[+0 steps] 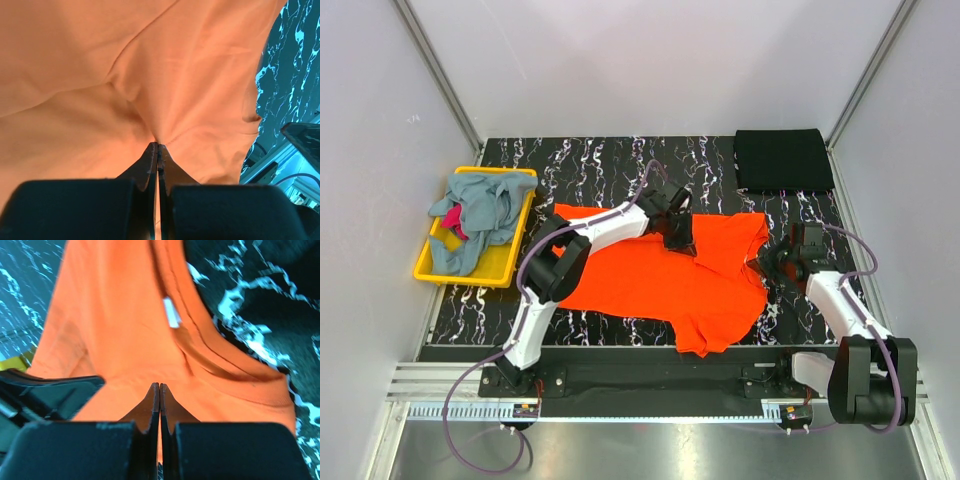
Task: Fold and stack the t-shirts
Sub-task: Fold the tshirt
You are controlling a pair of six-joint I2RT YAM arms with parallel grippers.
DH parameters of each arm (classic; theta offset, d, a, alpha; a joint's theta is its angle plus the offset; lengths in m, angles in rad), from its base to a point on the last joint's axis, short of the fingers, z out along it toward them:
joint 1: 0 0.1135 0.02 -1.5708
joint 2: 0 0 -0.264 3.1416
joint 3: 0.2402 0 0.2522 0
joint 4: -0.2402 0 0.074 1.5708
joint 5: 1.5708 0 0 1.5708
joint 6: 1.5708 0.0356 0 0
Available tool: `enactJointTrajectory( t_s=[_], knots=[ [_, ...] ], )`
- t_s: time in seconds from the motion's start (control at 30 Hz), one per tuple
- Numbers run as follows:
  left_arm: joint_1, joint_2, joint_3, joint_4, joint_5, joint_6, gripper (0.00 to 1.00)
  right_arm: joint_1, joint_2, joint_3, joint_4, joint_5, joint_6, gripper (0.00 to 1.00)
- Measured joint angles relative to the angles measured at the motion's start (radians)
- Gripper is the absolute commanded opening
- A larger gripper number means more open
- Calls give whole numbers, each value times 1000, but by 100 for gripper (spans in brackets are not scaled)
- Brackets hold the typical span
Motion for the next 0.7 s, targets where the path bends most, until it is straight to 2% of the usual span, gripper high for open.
enactJointTrajectory(
  t_s=[0.33,0.37,0.4,0.53,0.7],
  knots=[
    [7,-52,-1,-33,-2,40,0,1,-159,-74,-13,11,32,0],
    [7,-52,-1,-37,-2,44,0,2,-167,-77,-10,13,29,3],
    [7,-52,-1,-46,-2,47,0,2,-168,-80,1,14,25,15],
    [7,-52,-1,-64,-2,50,0,11,-104,-96,61,6,6,34],
    [7,-52,-1,-73,-3,51,0,58,30,-101,137,5,-25,36]
  ],
)
